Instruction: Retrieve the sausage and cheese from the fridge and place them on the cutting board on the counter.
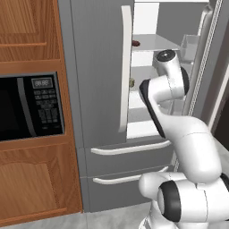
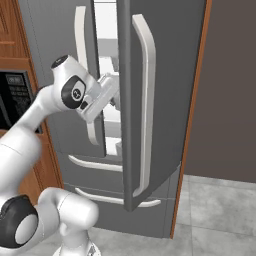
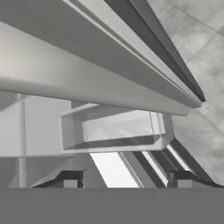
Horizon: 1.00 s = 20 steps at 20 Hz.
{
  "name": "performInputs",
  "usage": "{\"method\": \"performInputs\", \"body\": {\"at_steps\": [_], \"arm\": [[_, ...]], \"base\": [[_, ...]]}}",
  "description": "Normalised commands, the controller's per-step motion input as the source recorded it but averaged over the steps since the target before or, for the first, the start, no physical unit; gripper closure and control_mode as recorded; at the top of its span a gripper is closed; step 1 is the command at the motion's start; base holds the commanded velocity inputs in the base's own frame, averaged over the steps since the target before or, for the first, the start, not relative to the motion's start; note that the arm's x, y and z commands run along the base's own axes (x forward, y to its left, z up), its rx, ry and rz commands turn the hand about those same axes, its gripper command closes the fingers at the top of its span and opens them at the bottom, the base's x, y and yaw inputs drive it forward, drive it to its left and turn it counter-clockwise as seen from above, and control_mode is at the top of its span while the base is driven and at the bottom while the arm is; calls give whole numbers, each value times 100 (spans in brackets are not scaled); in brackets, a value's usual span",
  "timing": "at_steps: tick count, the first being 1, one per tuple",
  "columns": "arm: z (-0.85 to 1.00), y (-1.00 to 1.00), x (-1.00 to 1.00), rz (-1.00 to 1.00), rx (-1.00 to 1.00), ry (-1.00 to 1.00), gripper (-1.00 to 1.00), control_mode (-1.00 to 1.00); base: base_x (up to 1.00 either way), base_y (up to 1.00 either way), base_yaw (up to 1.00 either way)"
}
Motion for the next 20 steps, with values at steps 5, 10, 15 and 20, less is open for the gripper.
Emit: {"method": "performInputs", "body": {"at_steps": [5, 10, 15, 20], "arm": [[0, -59, -2, -7, 10, -4, -100, -100], [0, -100, -3, -12, 3, 0, -100, -100], [-2, -100, -11, -16, 0, 0, -100, -100], [-1, -100, -3, -17, 0, 0, -100, -100]], "base": [[0, 0, 0], [0, 0, 0], [0, 0, 0], [0, 0, 0]]}}
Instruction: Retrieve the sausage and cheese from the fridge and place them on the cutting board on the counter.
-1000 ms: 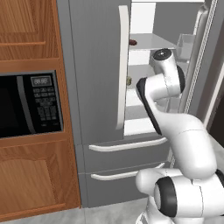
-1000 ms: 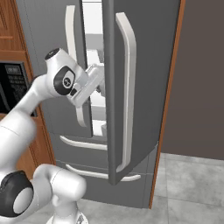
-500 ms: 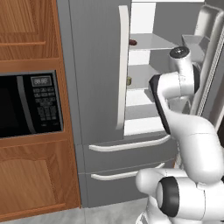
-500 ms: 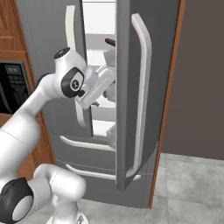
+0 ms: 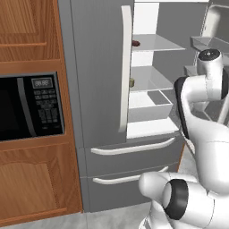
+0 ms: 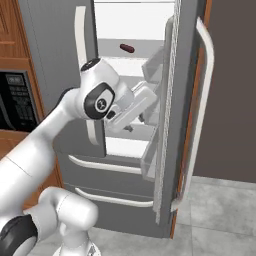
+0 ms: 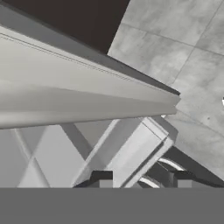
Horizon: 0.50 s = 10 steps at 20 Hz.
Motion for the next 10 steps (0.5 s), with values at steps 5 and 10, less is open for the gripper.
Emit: {"method": "performInputs", "body": {"at_steps": [5, 10], "arm": [[7, -59, -9, -13, 0, 0, -100, -100], [9, 99, -35, 1, 0, -6, -100, -100]], "base": [[0, 0, 0], [0, 0, 0]]}}
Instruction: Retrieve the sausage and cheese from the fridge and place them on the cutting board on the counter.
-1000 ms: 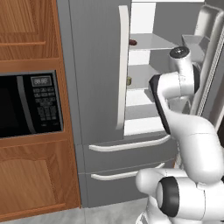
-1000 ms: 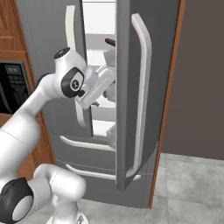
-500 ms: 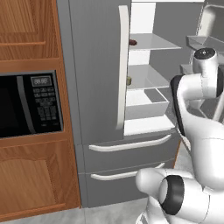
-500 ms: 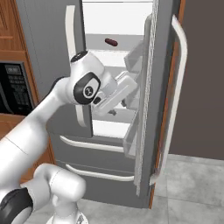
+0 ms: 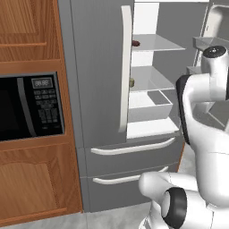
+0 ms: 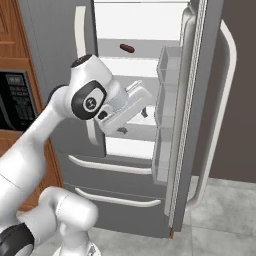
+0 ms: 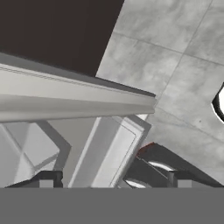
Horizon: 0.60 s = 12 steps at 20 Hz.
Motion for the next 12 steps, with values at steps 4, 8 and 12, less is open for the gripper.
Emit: {"method": "performInputs", "body": {"at_steps": [4, 8, 12], "arm": [[1, 100, -18, 4, 0, -4, -100, -100], [0, 100, 0, 15, -1, 1, -100, -100], [0, 50, 1, 56, -7, 9, -100, -100]], "base": [[0, 0, 0], [0, 0, 0], [0, 0, 0]]}}
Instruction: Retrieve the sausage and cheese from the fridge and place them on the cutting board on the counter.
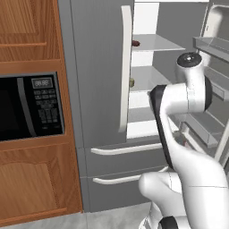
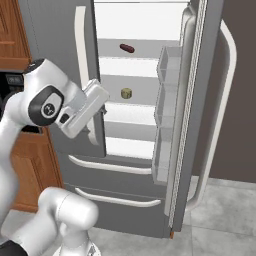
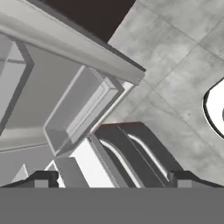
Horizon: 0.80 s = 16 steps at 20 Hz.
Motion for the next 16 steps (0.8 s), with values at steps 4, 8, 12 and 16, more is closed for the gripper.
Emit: {"method": "performInputs", "body": {"at_steps": [4, 8, 12, 16], "arm": [[-2, 23, -6, 86, -15, 5, -100, -100], [0, 14, -2, 84, -17, 7, -100, -100], [-14, 18, 10, 68, -25, 17, -100, -100], [-8, 8, 9, 68, -24, 8, -100, -100]], "base": [[0, 0, 0], [0, 0, 0], [0, 0, 0], [0, 0, 0]]}}
